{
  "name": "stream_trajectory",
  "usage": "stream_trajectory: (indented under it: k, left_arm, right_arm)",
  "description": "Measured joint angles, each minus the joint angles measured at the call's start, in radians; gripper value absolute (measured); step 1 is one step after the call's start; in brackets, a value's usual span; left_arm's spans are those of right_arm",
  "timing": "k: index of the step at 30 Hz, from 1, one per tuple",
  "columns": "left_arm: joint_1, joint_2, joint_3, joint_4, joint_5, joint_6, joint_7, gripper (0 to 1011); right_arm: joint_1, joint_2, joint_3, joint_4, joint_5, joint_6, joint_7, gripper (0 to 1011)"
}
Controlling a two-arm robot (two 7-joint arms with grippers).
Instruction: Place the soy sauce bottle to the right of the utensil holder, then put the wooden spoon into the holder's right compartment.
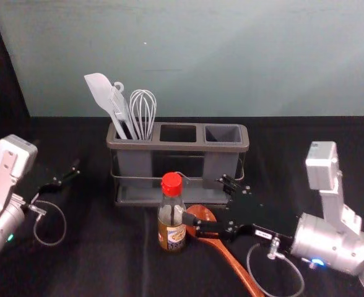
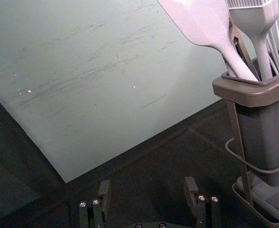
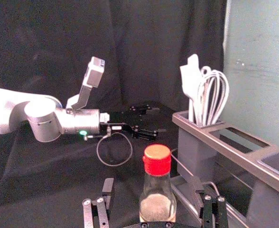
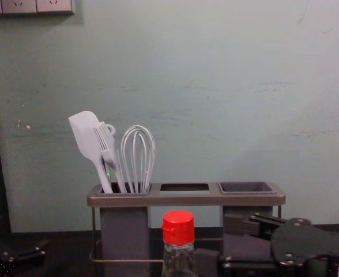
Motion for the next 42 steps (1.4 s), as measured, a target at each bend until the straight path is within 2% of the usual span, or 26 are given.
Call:
stream_trajectory:
  k: [16, 28, 42]
  left_arm:
    - [0.0, 0.0, 0.0, 0.0, 0.0, 0.0, 0.0, 1011]
    - [0.0, 0.0, 0.0, 0.0, 0.0, 0.0, 0.0, 1011]
    - [0.0, 0.0, 0.0, 0.0, 0.0, 0.0, 0.0, 1012]
  right_arm:
    - [0.134, -0.068, -0.089, 0.085, -0.052, 0.049, 0.001, 1002]
    - [0.176, -0.1, -0.113, 0.12, -0.062, 0.048, -0.005, 1002]
    - [0.184, -0.112, -0.12, 0.137, -0.071, 0.039, -0.015, 1002]
